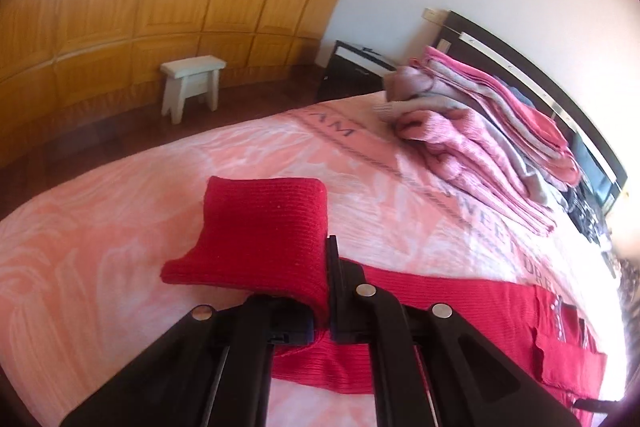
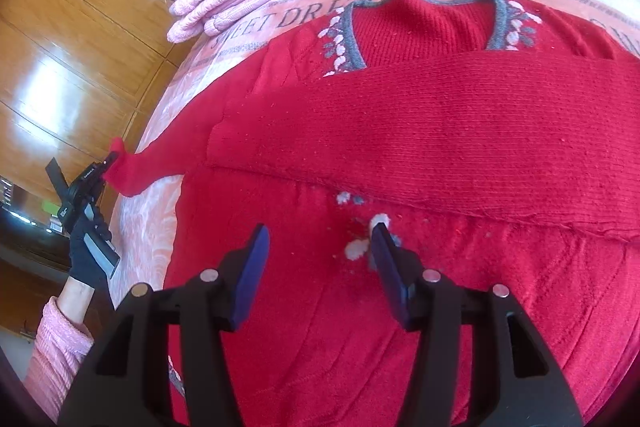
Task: Fold small clothes
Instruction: 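Grasp the other sleeve's cuff with the left tool, then fold the held sleeve across the sweater body with the left tool, then release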
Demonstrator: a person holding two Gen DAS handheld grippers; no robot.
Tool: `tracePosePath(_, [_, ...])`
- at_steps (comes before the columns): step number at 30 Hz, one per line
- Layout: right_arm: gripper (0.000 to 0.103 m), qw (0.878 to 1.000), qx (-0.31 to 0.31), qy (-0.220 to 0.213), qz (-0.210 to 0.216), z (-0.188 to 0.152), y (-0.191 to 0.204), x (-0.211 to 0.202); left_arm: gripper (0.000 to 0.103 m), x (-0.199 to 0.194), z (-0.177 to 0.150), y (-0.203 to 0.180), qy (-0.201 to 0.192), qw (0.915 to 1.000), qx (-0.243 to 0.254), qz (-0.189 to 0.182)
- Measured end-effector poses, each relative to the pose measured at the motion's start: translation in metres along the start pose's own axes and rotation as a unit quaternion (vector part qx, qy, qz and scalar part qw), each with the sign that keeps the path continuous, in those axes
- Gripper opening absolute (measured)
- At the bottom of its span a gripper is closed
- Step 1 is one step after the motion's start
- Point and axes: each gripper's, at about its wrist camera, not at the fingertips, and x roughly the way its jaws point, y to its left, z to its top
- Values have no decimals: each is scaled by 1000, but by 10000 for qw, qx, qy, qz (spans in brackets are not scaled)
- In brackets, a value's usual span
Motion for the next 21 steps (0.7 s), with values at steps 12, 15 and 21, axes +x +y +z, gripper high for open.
tracePosePath(12, [54,9991,411,-121,-64,-27,-62,-44,4,4,-50,-146,372,9881,1113,-995])
tracePosePath(15, [54,9987,473,-161,-45,-33,-73,-53,4,5,-63,-173,479,9842,1226,-1186])
tracePosePath(21, [54,9981,578,-187,68,-45,-89,-65,4,-2,-83,-222,481,9769,1465,-1481])
